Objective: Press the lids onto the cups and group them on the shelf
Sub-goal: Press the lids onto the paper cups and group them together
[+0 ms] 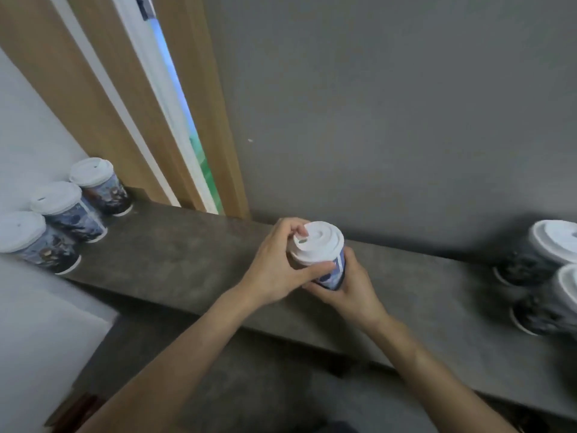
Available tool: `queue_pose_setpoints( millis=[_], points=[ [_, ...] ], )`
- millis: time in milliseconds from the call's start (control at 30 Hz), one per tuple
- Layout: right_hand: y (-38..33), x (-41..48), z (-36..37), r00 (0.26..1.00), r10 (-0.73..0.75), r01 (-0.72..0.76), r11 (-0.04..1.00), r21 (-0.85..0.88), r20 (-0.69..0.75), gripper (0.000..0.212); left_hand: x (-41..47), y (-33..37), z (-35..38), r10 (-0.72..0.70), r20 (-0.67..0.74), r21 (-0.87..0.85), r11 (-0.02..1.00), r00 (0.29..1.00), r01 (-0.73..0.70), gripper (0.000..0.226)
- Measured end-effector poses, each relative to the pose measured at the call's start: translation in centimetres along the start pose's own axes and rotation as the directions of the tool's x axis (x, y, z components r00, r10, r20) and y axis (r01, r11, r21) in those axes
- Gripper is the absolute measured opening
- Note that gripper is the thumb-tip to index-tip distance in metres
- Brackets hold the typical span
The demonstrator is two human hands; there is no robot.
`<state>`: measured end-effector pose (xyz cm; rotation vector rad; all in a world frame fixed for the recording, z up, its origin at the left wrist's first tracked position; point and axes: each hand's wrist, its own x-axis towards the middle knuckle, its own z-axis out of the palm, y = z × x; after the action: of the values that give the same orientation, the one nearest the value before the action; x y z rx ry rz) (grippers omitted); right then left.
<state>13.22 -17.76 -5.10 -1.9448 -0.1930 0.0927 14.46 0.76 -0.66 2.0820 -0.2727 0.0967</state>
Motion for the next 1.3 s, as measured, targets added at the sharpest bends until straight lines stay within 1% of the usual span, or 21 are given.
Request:
queue_pose_setpoints(
  millis=[67,133,233,300,400,500,600,667,700,767,800,900,1000,1100,1133,1167,1233,1267,1300],
  points=[
    [1.8,-1.9,-2.3,0.996,0.039,-0.035,0.998,0.043,-0.086,0.076,0.2,1.7,3.9,-0.02,0.066,-0.039,0.999,0.998,0.022,0.072],
    [3.4,-3.5,-4.4,0.984,0.07,-0.059,0.996,0.068,-0.165,0.077,0.4,2.9,7.6,-0.025,0.11,-0.061,0.998,0.994,0.032,0.079],
    [5.8,-5.1,-7.1,0.969,0.082,-0.07,0.996,0.059,-0.235,0.078,0.5,4.4,12.2,-0.034,0.13,-0.119,0.992,0.991,0.05,0.087],
    [7.3,-5.6,-8.4,0.961,0.065,-0.056,0.998,0.04,-0.27,0.08,0.3,5.6,14.5,-0.028,0.138,-0.116,0.992,0.99,0.045,0.088],
    [8.2,-6.1,-9.7,0.962,0.029,-0.022,0.999,0.028,-0.273,0.075,-0.2,7.0,17.0,-0.025,0.097,-0.119,0.992,0.995,0.036,0.084],
    [8.6,-6.4,-10.4,0.967,-0.011,0.022,0.999,0.04,-0.255,0.066,-1.0,7.4,18.8,-0.009,-0.012,-0.144,0.99,1.0,0.007,0.082],
    [9.3,-6.1,-10.8,0.976,-0.024,0.034,0.999,0.042,-0.215,0.069,-1.6,7.4,19.8,-0.001,-0.088,-0.145,0.989,0.996,-0.012,0.082],
    [9.7,-6.0,-10.9,0.981,-0.012,0.023,0.998,0.054,-0.192,0.074,-1.5,7.5,19.5,-0.02,-0.068,-0.155,0.988,0.997,0.01,0.079],
    [9.9,-5.9,-11.0,0.982,0.004,0.01,0.997,0.071,-0.187,0.079,-1.5,7.5,19.2,-0.048,-0.03,-0.192,0.98,0.998,0.042,0.073],
    [10.4,-5.8,-11.2,0.983,0.027,-0.005,0.993,0.121,-0.181,0.089,-1.2,7.3,18.5,-0.104,0.027,-0.312,0.944,0.994,0.107,0.05],
    [10.6,-5.7,-11.3,0.984,0.027,-0.003,0.991,0.135,-0.173,0.091,-1.1,7.2,18.5,-0.13,0.014,-0.367,0.922,0.991,0.126,0.043],
    [11.1,-5.6,-11.1,0.989,0.016,0.006,0.99,0.143,-0.15,0.09,-0.9,7.0,19.7,-0.193,-0.122,-0.435,0.892,0.974,0.122,0.042],
    [11.2,-6.1,-10.4,0.974,0.016,0.024,0.984,0.176,-0.226,0.091,-1.4,7.5,21.7,-0.241,-0.261,-0.447,0.889,0.935,0.104,0.038],
    [11.1,-6.5,-10.1,0.955,0.049,0.02,0.974,0.225,-0.293,0.095,-1.6,7.8,22.5,-0.257,-0.328,-0.448,0.889,0.909,0.09,0.036],
    [11.0,-6.6,-10.2,0.953,0.055,0.016,0.973,0.231,-0.297,0.094,-1.3,8.0,22.2,-0.269,-0.318,-0.457,0.884,0.909,0.102,0.034],
    [10.9,-6.5,-10.3,0.954,0.061,0.009,0.973,0.23,-0.295,0.094,-0.7,8.1,21.8,-0.297,-0.277,-0.473,0.87,0.914,0.14,0.033],
    [11.3,-6.4,-10.2,0.959,0.066,-0.007,0.978,0.21,-0.276,0.091,0.6,8.3,21.0,-0.38,-0.14,-0.524,0.812,0.914,0.257,0.034],
    [11.5,-6.4,-10.2,0.961,0.063,-0.009,0.981,0.194,-0.27,0.09,1.1,8.4,20.8,-0.426,-0.081,-0.552,0.772,0.901,0.315,0.036],
    [11.6,-6.3,-10.2,0.962,0.059,-0.01,0.983,0.183,-0.267,0.089,1.4,8.6,20.7,-0.472,-0.053,-0.577,0.734,0.88,0.359,0.039]
  ],
)
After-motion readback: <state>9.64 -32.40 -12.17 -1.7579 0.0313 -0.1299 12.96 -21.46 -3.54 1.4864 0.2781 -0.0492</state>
